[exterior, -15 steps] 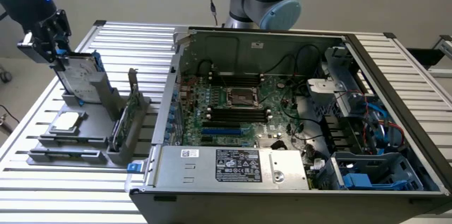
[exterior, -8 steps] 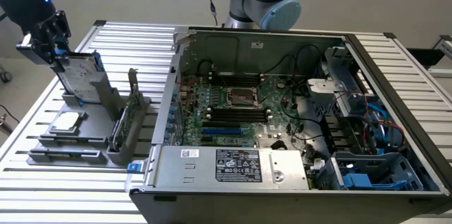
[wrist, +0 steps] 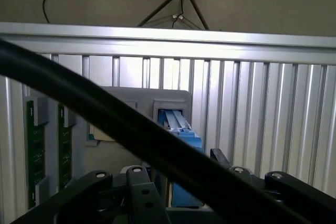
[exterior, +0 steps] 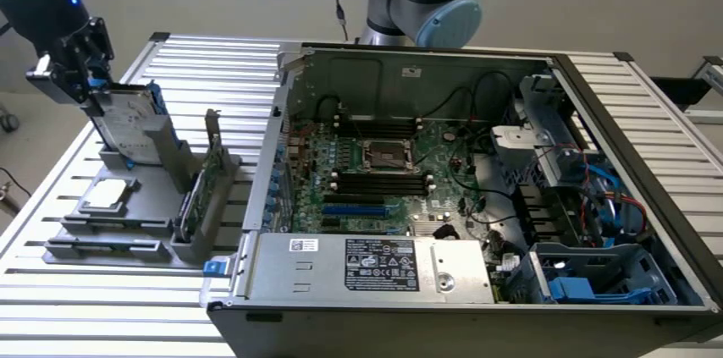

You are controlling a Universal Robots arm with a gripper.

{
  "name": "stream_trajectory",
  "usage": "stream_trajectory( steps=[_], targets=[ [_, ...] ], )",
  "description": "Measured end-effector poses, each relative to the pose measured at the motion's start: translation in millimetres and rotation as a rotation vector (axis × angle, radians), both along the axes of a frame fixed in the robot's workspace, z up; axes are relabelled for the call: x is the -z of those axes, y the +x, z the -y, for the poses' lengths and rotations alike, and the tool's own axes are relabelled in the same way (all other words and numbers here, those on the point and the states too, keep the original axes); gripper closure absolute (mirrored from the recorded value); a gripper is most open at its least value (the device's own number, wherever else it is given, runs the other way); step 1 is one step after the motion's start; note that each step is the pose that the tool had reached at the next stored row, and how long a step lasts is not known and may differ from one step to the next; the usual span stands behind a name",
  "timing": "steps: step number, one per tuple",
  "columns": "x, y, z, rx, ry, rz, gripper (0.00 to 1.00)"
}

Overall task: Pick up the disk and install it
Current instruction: 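Pick up the disk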

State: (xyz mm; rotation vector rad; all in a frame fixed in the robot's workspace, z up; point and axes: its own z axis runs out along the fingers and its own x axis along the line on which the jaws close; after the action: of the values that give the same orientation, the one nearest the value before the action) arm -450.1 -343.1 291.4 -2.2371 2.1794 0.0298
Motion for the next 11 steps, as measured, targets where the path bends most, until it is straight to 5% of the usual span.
stream_trajectory(
  steps=[11],
  targets=[
    [2.5, 0.0, 0.0, 0.005, 0.0228, 0.0001, 0.46]
  ],
)
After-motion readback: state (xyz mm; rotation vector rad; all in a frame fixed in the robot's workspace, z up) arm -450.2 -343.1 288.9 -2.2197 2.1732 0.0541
